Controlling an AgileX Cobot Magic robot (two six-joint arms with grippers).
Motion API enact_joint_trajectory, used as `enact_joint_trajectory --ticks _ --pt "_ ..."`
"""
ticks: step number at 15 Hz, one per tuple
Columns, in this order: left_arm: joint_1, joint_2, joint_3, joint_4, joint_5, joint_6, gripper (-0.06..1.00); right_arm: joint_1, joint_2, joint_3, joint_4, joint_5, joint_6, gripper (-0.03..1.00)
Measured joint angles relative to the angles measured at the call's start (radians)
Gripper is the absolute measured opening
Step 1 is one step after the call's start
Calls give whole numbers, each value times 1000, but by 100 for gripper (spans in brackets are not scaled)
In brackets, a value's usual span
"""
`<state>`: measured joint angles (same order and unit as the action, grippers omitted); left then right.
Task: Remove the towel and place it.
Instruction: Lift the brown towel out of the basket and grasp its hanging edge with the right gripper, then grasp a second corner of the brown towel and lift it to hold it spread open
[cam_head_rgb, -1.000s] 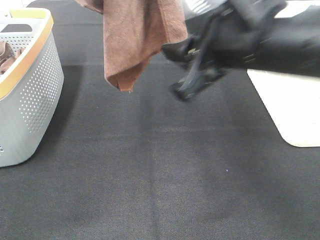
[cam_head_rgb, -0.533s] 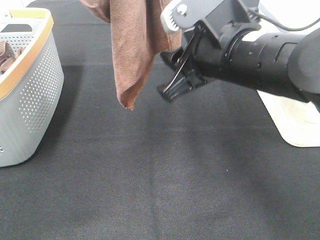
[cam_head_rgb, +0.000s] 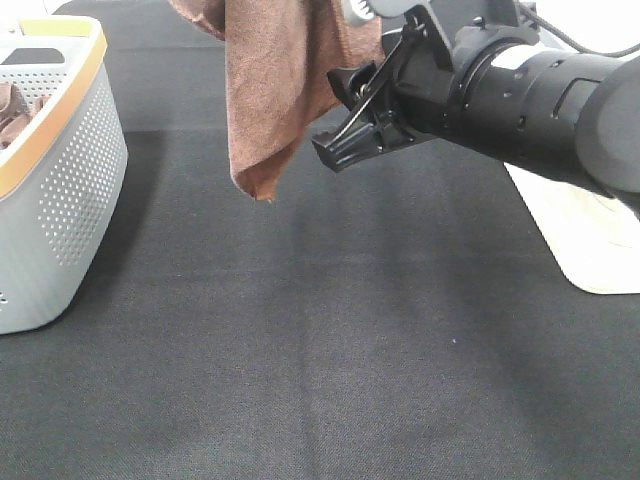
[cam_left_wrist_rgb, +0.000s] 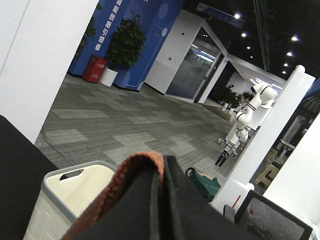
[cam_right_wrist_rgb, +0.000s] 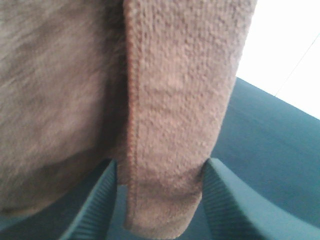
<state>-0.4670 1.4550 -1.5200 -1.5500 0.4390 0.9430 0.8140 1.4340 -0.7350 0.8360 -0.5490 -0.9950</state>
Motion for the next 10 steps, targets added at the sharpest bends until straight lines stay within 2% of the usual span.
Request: enact_joint_trajectory --ticks 5,10 --pt "0 0 0 -79 52 0 0 0 12 0 -17 -4 19 51" --pt "0 0 0 -87 75 1 0 0 52 0 -17 -15 20 50"
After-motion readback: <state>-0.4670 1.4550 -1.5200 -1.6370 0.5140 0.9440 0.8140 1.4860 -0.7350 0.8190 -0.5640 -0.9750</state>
